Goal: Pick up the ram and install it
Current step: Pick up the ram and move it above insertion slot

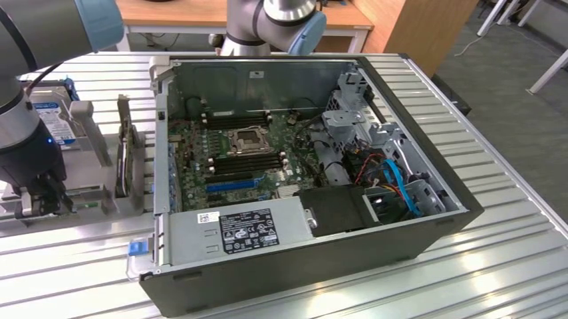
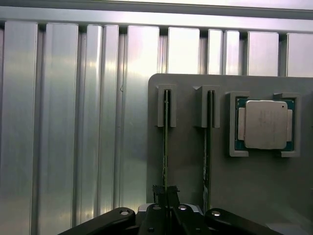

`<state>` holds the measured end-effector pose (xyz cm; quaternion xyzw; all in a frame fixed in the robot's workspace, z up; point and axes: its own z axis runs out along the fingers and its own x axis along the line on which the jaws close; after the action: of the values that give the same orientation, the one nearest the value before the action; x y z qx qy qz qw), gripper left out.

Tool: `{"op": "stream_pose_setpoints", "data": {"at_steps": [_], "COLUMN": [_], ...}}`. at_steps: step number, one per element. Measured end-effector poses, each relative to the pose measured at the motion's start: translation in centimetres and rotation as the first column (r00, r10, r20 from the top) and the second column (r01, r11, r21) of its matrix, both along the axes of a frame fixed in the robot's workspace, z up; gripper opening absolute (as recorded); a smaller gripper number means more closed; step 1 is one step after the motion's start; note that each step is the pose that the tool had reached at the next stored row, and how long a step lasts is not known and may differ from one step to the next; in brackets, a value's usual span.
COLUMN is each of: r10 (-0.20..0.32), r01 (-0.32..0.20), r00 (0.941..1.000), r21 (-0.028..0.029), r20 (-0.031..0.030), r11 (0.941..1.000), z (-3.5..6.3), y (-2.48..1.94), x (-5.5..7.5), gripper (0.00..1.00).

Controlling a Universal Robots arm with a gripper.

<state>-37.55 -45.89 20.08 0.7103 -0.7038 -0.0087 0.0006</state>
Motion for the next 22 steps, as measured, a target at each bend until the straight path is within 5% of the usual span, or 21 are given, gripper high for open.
{"op": "stream_pose_setpoints", "data": {"at_steps": [10,22], "r10": [0.000,0.000], "r01": [0.000,0.000], "r00": [1.0000,1.0000], "r21": [0.0002,0.0001], "r20": [0.0002,0.0002], "r11": [1.0000,1.0000], "z": [0.90,3.14], "y": [0.00,0.00], "x": [0.0,0.1], "gripper": [0.12,0.12]}}
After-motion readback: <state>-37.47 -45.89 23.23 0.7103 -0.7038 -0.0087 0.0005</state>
